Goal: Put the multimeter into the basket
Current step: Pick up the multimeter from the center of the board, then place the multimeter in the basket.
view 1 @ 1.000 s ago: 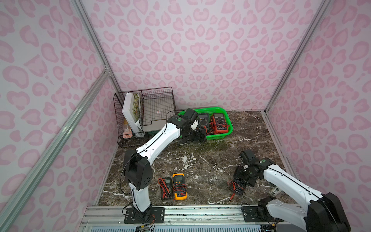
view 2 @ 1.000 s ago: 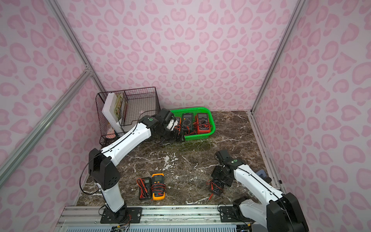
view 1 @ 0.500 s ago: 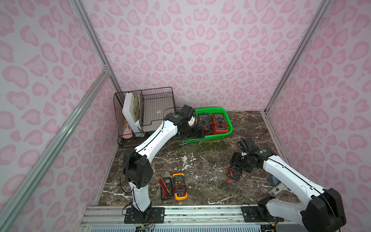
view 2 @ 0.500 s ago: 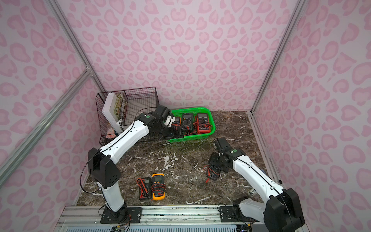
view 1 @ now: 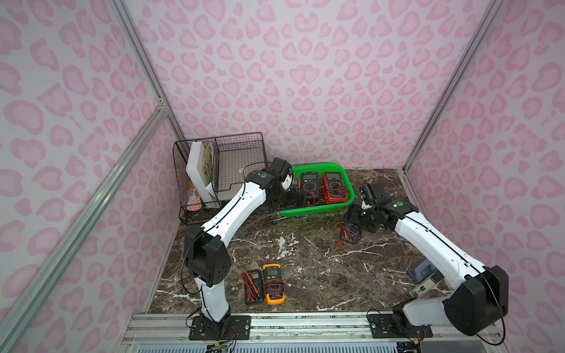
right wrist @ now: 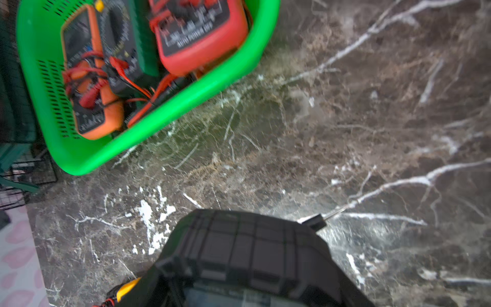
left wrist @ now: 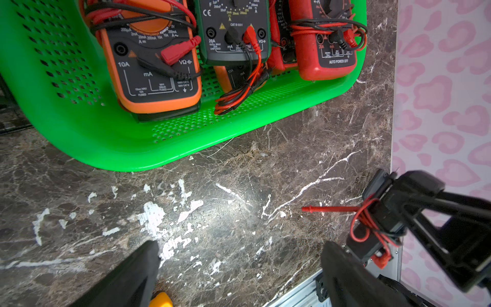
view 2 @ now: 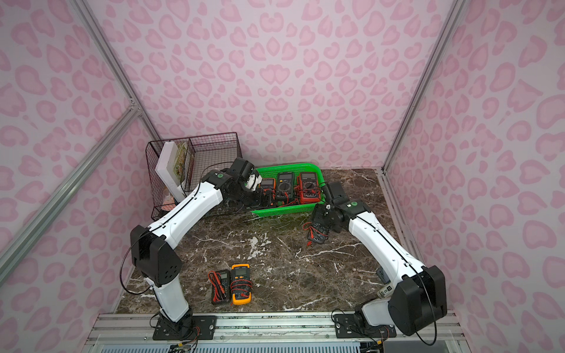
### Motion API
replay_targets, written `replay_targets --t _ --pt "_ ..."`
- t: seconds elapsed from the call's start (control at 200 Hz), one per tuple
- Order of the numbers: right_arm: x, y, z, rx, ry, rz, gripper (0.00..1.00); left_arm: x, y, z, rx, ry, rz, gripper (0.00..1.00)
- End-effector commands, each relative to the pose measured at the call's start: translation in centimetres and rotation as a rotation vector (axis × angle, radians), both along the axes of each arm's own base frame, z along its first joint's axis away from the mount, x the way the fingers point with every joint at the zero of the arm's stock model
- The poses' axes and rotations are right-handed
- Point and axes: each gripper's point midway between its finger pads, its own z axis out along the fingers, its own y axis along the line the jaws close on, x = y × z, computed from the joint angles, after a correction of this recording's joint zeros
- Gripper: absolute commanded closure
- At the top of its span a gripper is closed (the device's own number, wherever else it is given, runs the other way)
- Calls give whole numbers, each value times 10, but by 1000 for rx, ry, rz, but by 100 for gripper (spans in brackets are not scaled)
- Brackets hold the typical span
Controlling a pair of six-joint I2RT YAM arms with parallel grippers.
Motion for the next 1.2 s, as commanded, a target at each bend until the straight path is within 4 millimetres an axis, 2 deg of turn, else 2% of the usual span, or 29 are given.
replay_targets --t 0.0,0.03,0.235,0.34,0.46,0.605,0.805,0.96,1.195 --pt "29 6 22 2 -83 47 56 -5 6 0 10 10 1 1" --pt "40 9 38 13 -120 51 56 -5 7 0 11 8 3 2" --pt "88 20 73 27 -204 94 56 -10 15 -1 33 -2 2 1" --pt "113 25 88 39 -247 109 56 -12 18 -2 42 -2 4 2" --pt "141 29 96 37 -275 130 56 -14 20 -4 45 2 4 1" --pt "169 38 94 45 -282 167 56 -16 22 -6 50 4 5 1" --pt "195 56 83 47 -287 262 56 -20 24 -10 61 12 1 1" --pt "202 74 67 66 -279 349 56 -22 25 -14 69 22 0 1" --pt "203 99 34 -7 -264 434 53 -22 26 -17 74 31 5 1"
